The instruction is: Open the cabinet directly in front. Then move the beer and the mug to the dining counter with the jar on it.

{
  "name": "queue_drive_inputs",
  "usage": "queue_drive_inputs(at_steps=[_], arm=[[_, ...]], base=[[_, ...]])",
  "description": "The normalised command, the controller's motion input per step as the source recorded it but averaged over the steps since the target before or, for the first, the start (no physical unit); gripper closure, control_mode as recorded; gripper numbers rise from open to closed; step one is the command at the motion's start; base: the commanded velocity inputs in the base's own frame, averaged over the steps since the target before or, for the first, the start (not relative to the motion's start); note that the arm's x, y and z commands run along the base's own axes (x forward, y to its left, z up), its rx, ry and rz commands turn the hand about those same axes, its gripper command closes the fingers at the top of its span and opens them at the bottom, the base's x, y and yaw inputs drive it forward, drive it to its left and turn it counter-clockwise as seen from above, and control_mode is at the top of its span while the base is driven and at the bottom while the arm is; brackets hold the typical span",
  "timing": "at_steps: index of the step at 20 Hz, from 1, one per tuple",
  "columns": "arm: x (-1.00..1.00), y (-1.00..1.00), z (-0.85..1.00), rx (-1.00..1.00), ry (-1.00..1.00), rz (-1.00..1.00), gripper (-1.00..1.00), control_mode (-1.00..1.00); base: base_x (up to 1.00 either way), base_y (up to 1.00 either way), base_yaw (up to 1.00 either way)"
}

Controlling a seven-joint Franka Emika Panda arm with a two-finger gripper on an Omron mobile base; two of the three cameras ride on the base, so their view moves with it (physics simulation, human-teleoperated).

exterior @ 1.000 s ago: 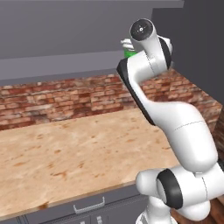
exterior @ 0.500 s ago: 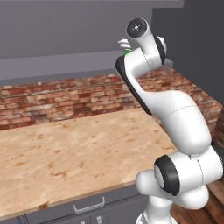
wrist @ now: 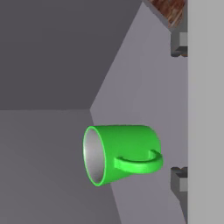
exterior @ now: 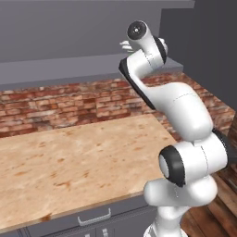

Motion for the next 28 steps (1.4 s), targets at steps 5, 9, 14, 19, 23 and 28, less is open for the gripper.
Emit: queue_drive_inputs(at_steps=[5,9,14,19,23,28], arm=[[0.63,0.19,-0.08,0.00,0.00,0.00,-1.00,-1.00],[0.57,0.11,-0.04,0.00,0.00,0.00,-1.00,-1.00],[0.50,0.04,-0.03,0.00,0.02,0.00,-1.00,-1.00],[0.00,0.00,0.00,0.00,0.00,0.00,-1.00,-1.00],[0.00,0.00,-0.03,0.00,0.00,0.00,-1.00,-1.00],[0.00,-0.04,-0.29,-0.02,0.00,0.00,-1.00,-1.00]], base=[[0.00,0.00,0.00],[0.00,0.00,0.00],[0.00,0.00,0.00],[0.00,0.00,0.00],[0.00,0.00,0.00],[0.00,0.00,0.00]])
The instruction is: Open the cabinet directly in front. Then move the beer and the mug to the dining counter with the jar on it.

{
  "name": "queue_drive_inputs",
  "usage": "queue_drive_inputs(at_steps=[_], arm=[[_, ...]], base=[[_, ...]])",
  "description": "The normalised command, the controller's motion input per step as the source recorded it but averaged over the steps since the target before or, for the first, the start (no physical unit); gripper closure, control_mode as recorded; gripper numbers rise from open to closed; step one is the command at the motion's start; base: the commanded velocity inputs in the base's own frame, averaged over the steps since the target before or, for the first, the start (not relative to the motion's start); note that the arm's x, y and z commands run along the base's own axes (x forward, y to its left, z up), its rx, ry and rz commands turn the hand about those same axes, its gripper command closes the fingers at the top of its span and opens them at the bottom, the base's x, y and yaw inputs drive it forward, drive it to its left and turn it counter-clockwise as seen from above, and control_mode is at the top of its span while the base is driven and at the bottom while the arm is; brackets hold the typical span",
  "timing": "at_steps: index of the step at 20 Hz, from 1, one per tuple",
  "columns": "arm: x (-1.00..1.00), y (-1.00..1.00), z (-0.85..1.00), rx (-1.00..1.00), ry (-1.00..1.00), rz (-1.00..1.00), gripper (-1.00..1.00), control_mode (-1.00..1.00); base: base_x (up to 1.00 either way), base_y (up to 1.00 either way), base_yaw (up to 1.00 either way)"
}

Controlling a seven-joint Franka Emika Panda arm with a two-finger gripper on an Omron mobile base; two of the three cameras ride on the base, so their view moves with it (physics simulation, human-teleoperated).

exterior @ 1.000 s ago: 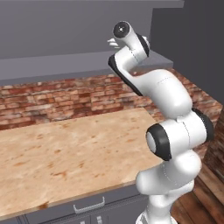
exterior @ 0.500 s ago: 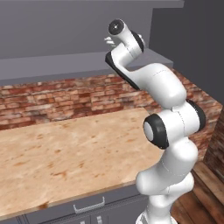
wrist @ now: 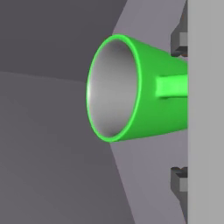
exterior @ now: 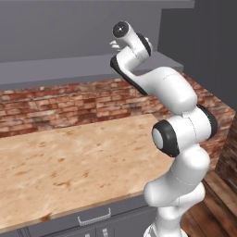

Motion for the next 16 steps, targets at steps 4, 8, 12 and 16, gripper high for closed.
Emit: queue_drive_inputs(at_steps=[4,8,12,16], arm=[[0.00,-0.04,-0.04,0.00,0.00,0.00,1.00,-1.00],[0.00,0.00,0.00,0.00,0.00,0.00,1.00,-1.00],[0.00,0.00,0.00,0.00,0.00,0.00,1.00,-1.00],[0.00,0.00,0.00,0.00,0.00,0.00,1.00,-1.00]], base=[[0.00,0.00,0.00],[0.00,0.00,0.00],[0.00,0.00,0.00],[0.00,0.00,0.00]])
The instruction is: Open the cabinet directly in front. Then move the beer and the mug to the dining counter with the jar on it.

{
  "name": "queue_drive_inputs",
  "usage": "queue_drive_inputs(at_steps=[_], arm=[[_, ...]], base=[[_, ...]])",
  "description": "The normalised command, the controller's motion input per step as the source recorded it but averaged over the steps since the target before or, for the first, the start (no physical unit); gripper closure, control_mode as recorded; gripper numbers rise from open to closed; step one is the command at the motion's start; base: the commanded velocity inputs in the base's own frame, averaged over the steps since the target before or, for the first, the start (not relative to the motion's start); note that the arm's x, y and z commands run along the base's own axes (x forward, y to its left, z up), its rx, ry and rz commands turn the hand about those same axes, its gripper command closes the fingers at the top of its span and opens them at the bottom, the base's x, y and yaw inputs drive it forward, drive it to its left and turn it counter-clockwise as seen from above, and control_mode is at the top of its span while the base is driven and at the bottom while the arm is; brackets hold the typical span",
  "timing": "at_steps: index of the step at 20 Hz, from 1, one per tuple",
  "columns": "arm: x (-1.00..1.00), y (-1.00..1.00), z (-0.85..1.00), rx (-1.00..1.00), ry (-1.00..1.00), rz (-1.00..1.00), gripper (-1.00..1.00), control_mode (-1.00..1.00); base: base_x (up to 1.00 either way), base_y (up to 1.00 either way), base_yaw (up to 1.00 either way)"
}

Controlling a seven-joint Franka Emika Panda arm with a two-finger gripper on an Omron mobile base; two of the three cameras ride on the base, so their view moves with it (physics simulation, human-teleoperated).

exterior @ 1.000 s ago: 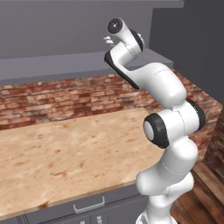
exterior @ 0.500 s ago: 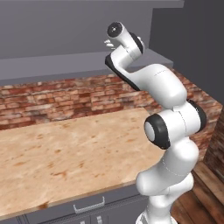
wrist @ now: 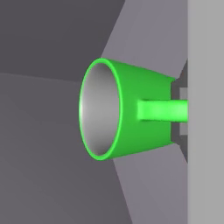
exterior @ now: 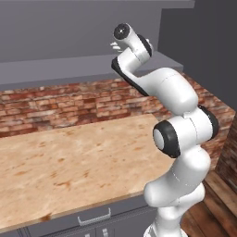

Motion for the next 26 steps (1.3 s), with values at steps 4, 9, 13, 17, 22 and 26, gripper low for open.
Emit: queue_drive_inputs(at_steps=[4,9,13,17,22,26], arm=[[-0.25,0.03,0.00,0.00,0.00,0.00,1.00,-1.00],[-1.00,0.59,-0.03,-0.03,-0.13,0.00,1.00,-1.00],[-1.00,0.87,-0.10,-0.05,-0.20,0.00,1.00,-1.00],[-1.00,0.64,-0.01,0.02,-0.08,0.00,1.00,-1.00],[-1.00,0.26,0.51,0.15,0.16,0.00,1.00,-1.00],[-1.00,0.21,0.48,0.12,0.34,0.00,1.00,-1.00]], base=[[0.00,0.00,0.00],[0.00,0.00,0.00],[0.00,0.00,0.00],[0.00,0.00,0.00],[0.00,0.00,0.00],[0.00,0.00,0.00]])
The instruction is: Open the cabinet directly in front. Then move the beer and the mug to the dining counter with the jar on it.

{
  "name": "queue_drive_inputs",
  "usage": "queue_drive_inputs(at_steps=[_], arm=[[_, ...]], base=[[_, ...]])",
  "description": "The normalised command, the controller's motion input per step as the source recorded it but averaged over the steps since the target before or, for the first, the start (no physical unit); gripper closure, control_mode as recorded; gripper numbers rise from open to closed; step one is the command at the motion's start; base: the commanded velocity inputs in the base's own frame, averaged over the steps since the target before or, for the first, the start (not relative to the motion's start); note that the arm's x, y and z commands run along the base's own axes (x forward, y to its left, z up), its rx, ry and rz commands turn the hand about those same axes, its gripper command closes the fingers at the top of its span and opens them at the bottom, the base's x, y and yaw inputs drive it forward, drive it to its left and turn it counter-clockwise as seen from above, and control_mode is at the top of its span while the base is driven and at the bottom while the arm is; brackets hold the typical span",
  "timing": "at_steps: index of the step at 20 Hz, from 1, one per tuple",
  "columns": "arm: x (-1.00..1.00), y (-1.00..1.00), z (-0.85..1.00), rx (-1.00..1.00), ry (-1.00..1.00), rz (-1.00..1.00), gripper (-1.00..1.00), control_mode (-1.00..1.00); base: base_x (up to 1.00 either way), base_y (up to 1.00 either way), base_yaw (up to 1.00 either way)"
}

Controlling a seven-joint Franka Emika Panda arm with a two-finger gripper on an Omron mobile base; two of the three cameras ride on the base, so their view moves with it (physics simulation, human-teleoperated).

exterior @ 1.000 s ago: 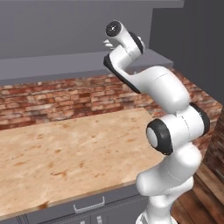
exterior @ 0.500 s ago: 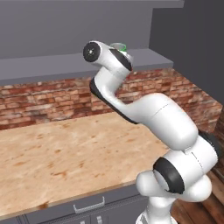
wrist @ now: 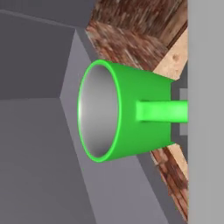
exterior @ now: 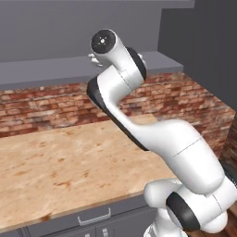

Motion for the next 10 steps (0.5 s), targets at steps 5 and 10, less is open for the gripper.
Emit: queue_drive_inputs(at_steps=[5,10], arm=[[-1.00,0.21,-0.72,-0.10,-0.05,0.02,1.00,-1.00],[-0.99,0.07,-0.48,-0.11,-0.29,0.05,1.00,-1.00]], base=[[0.00,0.00,0.00],[0.00,0.00,0.00]])
